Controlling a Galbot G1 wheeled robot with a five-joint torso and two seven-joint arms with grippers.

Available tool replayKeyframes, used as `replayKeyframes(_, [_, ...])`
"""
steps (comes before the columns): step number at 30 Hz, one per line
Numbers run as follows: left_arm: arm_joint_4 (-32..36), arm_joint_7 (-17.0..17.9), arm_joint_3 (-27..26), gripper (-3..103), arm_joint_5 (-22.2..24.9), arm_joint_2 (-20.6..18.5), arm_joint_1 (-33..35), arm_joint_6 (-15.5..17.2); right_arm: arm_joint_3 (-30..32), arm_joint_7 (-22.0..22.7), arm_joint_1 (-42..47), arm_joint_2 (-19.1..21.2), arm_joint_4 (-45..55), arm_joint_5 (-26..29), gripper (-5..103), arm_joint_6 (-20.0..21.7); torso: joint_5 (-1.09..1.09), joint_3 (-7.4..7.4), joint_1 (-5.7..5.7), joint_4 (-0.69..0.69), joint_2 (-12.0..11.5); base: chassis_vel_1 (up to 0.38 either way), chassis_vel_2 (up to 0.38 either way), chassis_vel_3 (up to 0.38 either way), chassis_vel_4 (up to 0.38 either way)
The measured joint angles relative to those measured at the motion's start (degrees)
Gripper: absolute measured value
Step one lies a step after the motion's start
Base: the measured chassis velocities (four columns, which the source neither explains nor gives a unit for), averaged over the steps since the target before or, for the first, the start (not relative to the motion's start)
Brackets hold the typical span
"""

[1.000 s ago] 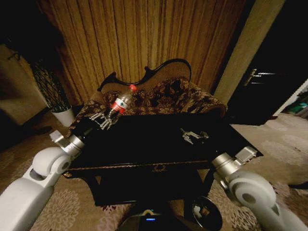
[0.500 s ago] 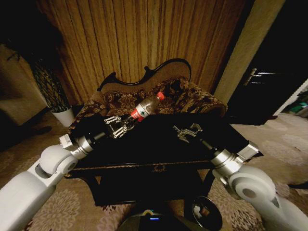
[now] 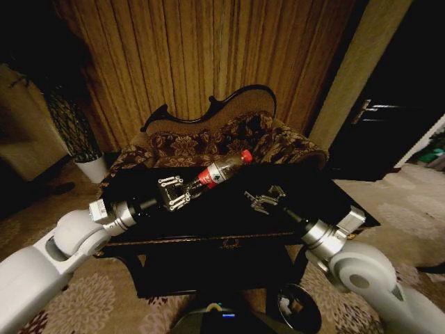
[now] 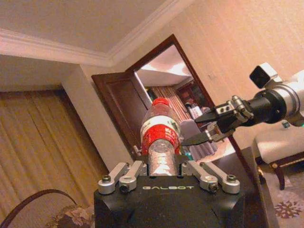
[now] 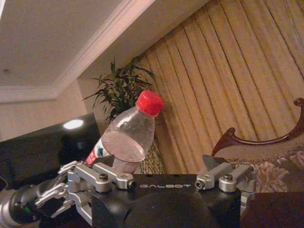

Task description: Move to the front of the table and place the trash on the table into the trash bin.

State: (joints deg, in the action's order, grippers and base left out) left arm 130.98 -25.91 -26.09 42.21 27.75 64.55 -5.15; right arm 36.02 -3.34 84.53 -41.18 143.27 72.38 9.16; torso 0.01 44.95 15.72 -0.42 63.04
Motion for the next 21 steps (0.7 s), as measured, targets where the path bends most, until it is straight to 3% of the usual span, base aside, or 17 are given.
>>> replayKeyframes(12, [-4.72,-1.02,4.01,26,-1.95,4.05,-5.75,-0.89,-0.73,-1.96,-5.36,0.91,-1.04,1.53,100,-0.43,-0.01,0.0,0.0,0.01,0.0,0.0,0.0,0.0,0.0])
replayKeyframes(19, [-8.19,-1.39,10.49,26,-2.06,4.58,-13.31,-1.0,-3.63,-2.46,-10.01,2.25,-4.58,2.58,100,-0.4,-0.01,0.0,0.0,0.01,0.0,0.0,0.0,0.0,0.0])
replayKeyframes(21, [-9.73,-1.53,14.57,26,-2.05,4.88,-17.06,-1.0,-4.95,-3.02,-11.87,2.67,-6.17,2.66,100,-0.38,-0.01,0.0,0.0,0.0,-0.01,0.0,0.0,0.0,0.0])
